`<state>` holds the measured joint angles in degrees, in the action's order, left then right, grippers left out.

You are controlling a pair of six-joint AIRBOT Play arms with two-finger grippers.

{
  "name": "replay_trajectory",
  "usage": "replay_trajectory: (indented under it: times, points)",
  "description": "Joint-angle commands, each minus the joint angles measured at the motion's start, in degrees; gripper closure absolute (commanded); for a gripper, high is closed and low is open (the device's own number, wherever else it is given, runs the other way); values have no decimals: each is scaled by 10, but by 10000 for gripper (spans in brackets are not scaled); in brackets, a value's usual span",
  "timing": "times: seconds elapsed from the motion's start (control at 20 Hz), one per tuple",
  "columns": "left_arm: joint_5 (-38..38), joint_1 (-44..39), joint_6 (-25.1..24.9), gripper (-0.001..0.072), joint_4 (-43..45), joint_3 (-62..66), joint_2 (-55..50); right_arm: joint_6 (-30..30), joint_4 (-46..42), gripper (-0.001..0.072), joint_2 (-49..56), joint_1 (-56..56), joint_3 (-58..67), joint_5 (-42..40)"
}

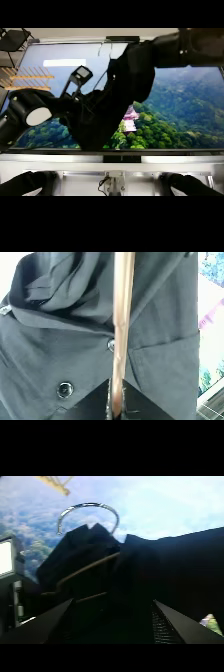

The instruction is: Fold the shirts.

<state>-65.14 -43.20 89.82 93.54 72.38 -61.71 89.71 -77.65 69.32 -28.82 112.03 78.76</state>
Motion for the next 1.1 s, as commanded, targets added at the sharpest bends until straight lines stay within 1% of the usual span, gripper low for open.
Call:
replay_trajectory:
  times: [0.0,0.05,0.15,0.25,0.3,0.35,0.45,0.5,0.55,0.6,0.65,0.7,0.75,0.9,1.05]
  points:
    - [3,0,-13,670,6,1,1,-7,-95,114,-22,34,0,1]
    - [3,0,-13,670,5,1,1,-6,-101,114,-28,76,0,6]
    - [3,0,-16,670,5,1,0,-13,-77,114,-27,192,0,14]
    - [4,0,-44,670,-1,1,-3,-53,-10,117,-2,331,0,22]
    - [8,0,-69,670,-11,1,-3,-94,21,120,19,389,0,31]
    - [13,0,-93,670,-17,1,-3,-160,26,136,40,427,0,47]
    - [17,0,-125,670,-19,1,-5,-399,30,136,84,460,0,99]
    - [15,0,-140,670,-20,1,-7,-520,41,136,104,459,0,142]
    - [15,0,-156,670,-21,1,-10,-632,81,137,123,455,0,175]
    - [15,0,-174,670,-21,1,-14,-722,134,136,137,452,0,190]
    - [15,0,-192,670,-23,1,-19,-791,172,137,149,442,0,196]
    - [15,0,-210,670,-27,1,-24,-845,177,136,156,426,0,195]
    - [15,0,-226,670,-34,1,-29,-875,172,137,160,409,0,185]
    - [15,0,-234,670,-46,1,-40,-902,172,136,170,378,0,160]
    - [15,0,-248,670,-49,1,-42,-907,176,136,181,353,0,160]
